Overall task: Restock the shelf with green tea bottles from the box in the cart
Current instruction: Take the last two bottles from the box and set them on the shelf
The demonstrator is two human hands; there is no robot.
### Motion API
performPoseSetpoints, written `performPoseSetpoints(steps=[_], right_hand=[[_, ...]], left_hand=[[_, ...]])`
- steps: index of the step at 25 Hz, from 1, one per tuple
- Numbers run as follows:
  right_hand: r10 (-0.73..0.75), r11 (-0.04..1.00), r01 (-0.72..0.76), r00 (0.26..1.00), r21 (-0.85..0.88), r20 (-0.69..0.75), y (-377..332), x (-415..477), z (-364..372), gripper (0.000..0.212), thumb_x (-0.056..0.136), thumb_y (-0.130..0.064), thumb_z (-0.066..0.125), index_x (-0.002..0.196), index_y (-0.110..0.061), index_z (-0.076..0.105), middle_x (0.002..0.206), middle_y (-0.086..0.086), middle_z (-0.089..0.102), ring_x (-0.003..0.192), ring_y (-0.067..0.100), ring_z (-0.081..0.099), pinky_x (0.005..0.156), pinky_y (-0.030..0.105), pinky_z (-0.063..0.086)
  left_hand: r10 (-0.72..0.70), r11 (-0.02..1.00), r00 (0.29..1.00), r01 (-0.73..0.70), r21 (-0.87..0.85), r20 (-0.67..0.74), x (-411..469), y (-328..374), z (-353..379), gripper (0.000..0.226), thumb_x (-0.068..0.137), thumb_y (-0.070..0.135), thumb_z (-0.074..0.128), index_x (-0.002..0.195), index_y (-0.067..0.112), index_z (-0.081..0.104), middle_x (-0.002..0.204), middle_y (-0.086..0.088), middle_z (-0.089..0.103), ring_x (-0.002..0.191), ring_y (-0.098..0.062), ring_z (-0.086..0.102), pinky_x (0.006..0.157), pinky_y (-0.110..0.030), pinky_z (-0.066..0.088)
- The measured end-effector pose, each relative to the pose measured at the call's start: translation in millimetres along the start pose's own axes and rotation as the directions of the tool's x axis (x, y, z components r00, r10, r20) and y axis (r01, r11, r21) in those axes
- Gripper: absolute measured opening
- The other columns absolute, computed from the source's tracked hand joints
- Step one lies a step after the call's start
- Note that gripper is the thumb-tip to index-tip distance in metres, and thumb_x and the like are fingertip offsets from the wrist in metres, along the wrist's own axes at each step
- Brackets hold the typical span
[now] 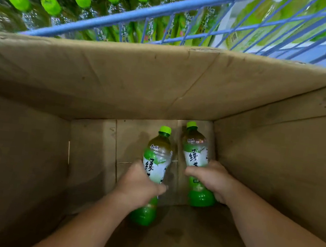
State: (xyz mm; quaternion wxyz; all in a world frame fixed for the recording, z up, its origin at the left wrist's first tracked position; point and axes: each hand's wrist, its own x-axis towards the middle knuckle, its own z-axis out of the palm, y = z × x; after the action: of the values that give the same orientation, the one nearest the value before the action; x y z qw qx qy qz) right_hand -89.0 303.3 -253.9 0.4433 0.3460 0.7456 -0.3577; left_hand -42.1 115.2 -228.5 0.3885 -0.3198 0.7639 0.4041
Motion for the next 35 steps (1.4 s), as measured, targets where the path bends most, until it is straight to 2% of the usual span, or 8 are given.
performPoseSetpoints(steps=[4, 9, 12, 14, 18, 24, 29, 35], right_hand=[[-0.054, 0.984, 0.054, 0.999, 0.172, -0.007, -7.3, -43.6, -0.8, 0.049, 0.049, -0.03, 0.079, 0.096, -0.02, 0.074, 0.089, 0.005, 0.077, 0.078, 0.024, 0.075, 0.076, 0.043, 0.062], [-0.149, 0.955, 0.161, 0.987, 0.249, -0.063, -20.4, -127.6, -10.2, 0.042, 0.056, -0.024, 0.078, 0.096, -0.017, 0.071, 0.088, 0.007, 0.076, 0.078, 0.024, 0.074, 0.075, 0.046, 0.062], [-0.223, 0.947, 0.234, 0.972, 0.217, -0.076, -27.1, -182.2, -22.0, 0.029, 0.066, -0.019, 0.077, 0.093, -0.018, 0.066, 0.089, 0.008, 0.073, 0.081, 0.025, 0.072, 0.075, 0.043, 0.059], [-0.268, 0.941, 0.283, 0.958, 0.187, -0.1, -30.7, -218.5, -30.1, 0.029, 0.069, -0.019, 0.076, 0.094, -0.02, 0.061, 0.088, 0.004, 0.07, 0.08, 0.022, 0.069, 0.073, 0.038, 0.056], [-0.35, 0.92, 0.361, 0.932, 0.154, -0.097, -41.3, -282.2, -38.2, 0.032, 0.071, -0.019, 0.075, 0.098, -0.021, 0.059, 0.092, 0.006, 0.069, 0.084, 0.023, 0.068, 0.074, 0.039, 0.055], [-0.459, 0.885, 0.462, 0.887, 0.063, -0.048, -64.8, -361.8, -18.6, 0.037, 0.069, -0.025, 0.077, 0.102, -0.018, 0.061, 0.094, 0.007, 0.07, 0.085, 0.024, 0.068, 0.071, 0.037, 0.052], [-0.542, 0.837, 0.546, 0.835, 0.024, -0.093, -81.9, -410.8, 20.2, 0.029, 0.07, -0.023, 0.077, 0.094, -0.019, 0.063, 0.087, 0.005, 0.07, 0.082, 0.022, 0.068, 0.074, 0.039, 0.055], [-0.609, 0.788, 0.615, 0.784, 0.024, -0.117, -111.5, -469.0, 106.0, 0.024, 0.072, -0.017, 0.077, 0.092, -0.021, 0.065, 0.085, 0.003, 0.072, 0.08, 0.023, 0.07, 0.074, 0.04, 0.055]], left_hand=[[0.09, 0.995, 0.996, -0.089, -0.05, 0.017, -25.3, 4.4, -19.2, 0.053, 0.06, 0.039, 0.088, 0.097, 0.015, 0.058, 0.084, -0.003, 0.07, 0.07, -0.015, 0.068, 0.053, -0.028, 0.052], [0.128, 0.974, 0.988, -0.142, -0.175, -0.085, -84.7, 16.5, -50.9, 0.051, 0.073, 0.034, 0.086, 0.101, 0.019, 0.046, 0.096, -0.002, 0.065, 0.09, -0.017, 0.065, 0.08, -0.036, 0.054], [0.143, 0.953, 0.985, -0.163, -0.255, -0.092, -130.0, 27.4, -77.3, 0.044, 0.076, 0.027, 0.079, 0.103, 0.018, 0.045, 0.1, -0.006, 0.062, 0.094, -0.021, 0.065, 0.088, -0.043, 0.054], [0.146, 0.931, 0.986, -0.165, -0.325, -0.082, -161.6, 31.5, -96.4, 0.044, 0.076, 0.026, 0.075, 0.106, 0.017, 0.044, 0.104, -0.01, 0.063, 0.093, -0.024, 0.066, 0.087, -0.048, 0.056], [0.21, 0.909, 0.972, -0.233, -0.346, -0.103, -225.1, 31.0, -133.9, 0.047, 0.087, 0.015, 0.072, 0.121, 0.014, 0.039, 0.104, -0.004, 0.059, 0.09, -0.016, 0.064, 0.079, -0.038, 0.053], [0.27, 0.87, 0.939, -0.334, -0.364, -0.214, -294.8, 4.7, -191.0, 0.053, 0.088, 0.023, 0.075, 0.126, 0.021, 0.038, 0.111, 0.001, 0.061, 0.096, -0.013, 0.064, 0.084, -0.04, 0.056], [0.4, 0.82, 0.884, -0.463, -0.336, -0.243, -321.8, -26.9, -246.9, 0.06, 0.084, 0.021, 0.08, 0.127, 0.03, 0.04, 0.115, 0.01, 0.06, 0.094, 0.003, 0.06, 0.069, -0.014, 0.049], [0.446, 0.761, 0.833, -0.545, -0.351, -0.327, -354.0, -99.4, -328.6, 0.058, 0.076, 0.02, 0.087, 0.118, 0.035, 0.049, 0.109, 0.009, 0.069, 0.094, -0.003, 0.069, 0.073, -0.021, 0.055]])
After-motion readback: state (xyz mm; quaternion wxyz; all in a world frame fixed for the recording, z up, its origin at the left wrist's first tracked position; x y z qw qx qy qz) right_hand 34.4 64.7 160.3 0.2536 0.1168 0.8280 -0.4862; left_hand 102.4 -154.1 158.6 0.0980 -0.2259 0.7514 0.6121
